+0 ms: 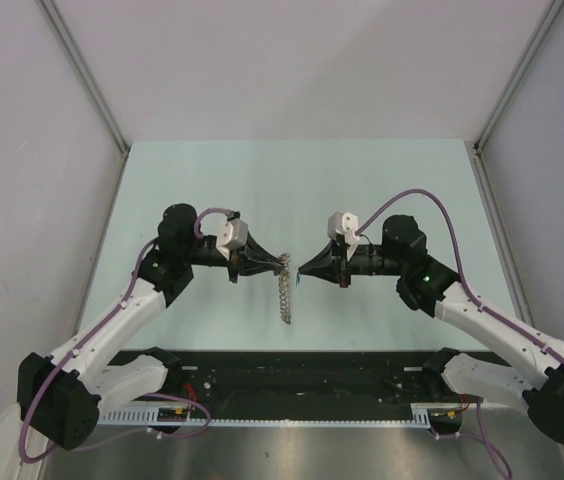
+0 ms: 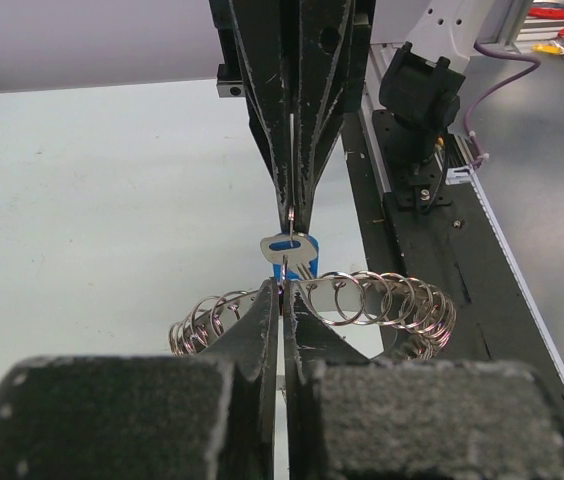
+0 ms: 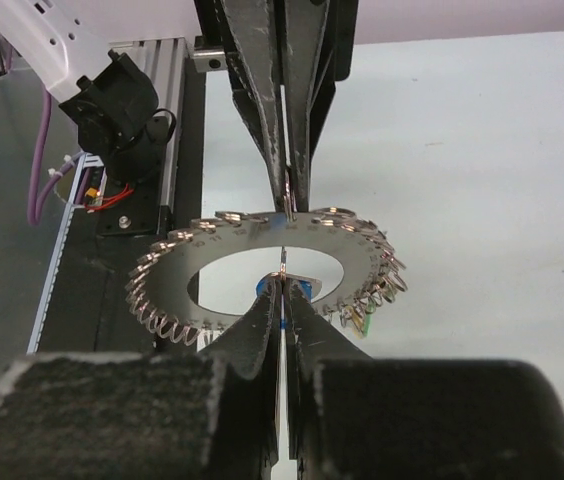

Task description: Put the keys on the keyring

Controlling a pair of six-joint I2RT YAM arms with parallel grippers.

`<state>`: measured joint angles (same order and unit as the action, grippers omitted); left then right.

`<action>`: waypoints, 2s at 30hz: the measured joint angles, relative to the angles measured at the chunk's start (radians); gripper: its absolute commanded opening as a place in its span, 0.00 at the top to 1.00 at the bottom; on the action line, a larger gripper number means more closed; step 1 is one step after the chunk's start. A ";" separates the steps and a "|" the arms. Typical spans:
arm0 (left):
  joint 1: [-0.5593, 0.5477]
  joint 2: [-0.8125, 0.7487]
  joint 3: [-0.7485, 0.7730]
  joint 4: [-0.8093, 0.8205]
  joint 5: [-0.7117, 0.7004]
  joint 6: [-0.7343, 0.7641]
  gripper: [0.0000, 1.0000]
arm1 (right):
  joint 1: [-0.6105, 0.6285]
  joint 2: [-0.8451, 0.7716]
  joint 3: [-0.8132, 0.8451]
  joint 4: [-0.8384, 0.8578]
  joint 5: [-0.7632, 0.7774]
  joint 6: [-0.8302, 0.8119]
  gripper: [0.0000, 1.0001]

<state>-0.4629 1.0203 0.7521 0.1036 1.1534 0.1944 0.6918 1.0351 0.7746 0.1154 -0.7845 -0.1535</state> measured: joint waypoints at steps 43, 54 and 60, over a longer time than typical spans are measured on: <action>-0.008 0.008 0.000 -0.001 0.003 -0.003 1.00 | 0.093 -0.016 0.035 -0.023 0.125 -0.162 1.00; -0.009 0.008 0.000 -0.001 0.003 -0.003 1.00 | 0.095 -0.010 0.036 -0.032 0.125 -0.162 1.00; -0.009 0.008 0.000 -0.001 0.003 -0.003 1.00 | 0.099 0.003 0.043 -0.037 0.126 -0.162 1.00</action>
<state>-0.4721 1.0286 0.7517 0.1024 1.1564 0.1913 0.7910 1.0386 0.8181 0.0780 -0.6586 -0.3153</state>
